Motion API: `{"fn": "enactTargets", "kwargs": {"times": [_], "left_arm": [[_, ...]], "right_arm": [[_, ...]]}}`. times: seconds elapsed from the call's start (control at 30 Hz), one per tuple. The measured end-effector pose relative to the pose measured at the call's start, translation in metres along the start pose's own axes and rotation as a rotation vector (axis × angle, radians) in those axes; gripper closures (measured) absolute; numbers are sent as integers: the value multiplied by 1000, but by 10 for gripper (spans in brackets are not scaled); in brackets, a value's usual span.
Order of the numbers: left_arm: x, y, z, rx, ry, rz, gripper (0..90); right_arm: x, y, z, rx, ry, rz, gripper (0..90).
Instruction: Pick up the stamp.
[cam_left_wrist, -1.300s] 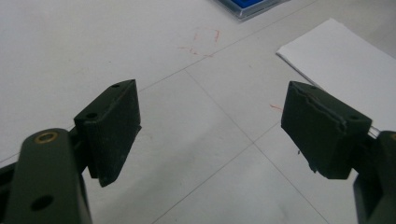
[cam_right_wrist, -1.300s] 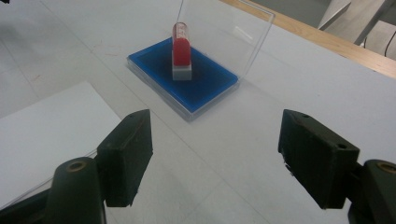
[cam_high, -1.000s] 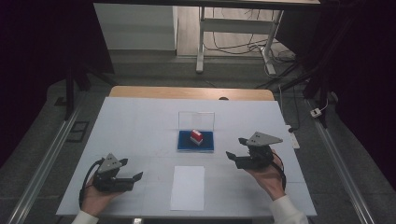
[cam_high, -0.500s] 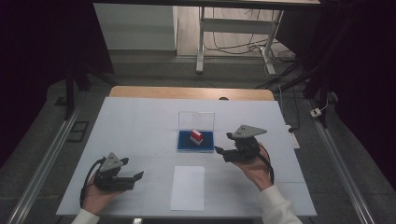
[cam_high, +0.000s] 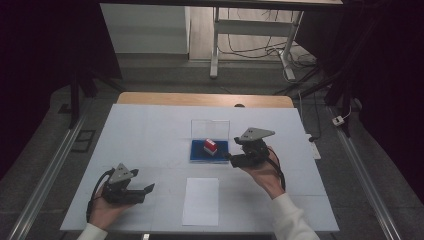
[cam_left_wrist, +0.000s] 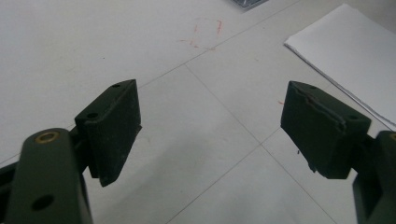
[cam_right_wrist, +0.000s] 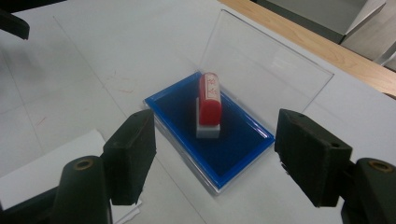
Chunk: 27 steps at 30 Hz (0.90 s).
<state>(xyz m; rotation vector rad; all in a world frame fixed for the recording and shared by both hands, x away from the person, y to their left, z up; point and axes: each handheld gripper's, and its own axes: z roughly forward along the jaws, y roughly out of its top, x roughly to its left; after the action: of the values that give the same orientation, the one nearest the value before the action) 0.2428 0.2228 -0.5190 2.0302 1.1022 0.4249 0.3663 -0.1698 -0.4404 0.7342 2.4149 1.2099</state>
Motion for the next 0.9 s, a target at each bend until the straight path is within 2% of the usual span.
{"fn": "enactTargets", "kwargs": {"times": [0.27, 0.53, 0.67, 0.9], "left_arm": [[1, 1, 1, 2, 0, -2, 205], [1, 2, 5, 9, -6, -5, 205], [1, 2, 4, 9, -2, -4, 205], [1, 1, 5, 19, 4, 4, 205]], "right_arm": [[-2, 7, 7, -3, 7, 0, 293], [-4, 9, 26, 12, 17, 15, 295], [-5, 8, 42, 48, 24, 14, 299], [-7, 7, 58, 67, 36, 19, 304]]}}
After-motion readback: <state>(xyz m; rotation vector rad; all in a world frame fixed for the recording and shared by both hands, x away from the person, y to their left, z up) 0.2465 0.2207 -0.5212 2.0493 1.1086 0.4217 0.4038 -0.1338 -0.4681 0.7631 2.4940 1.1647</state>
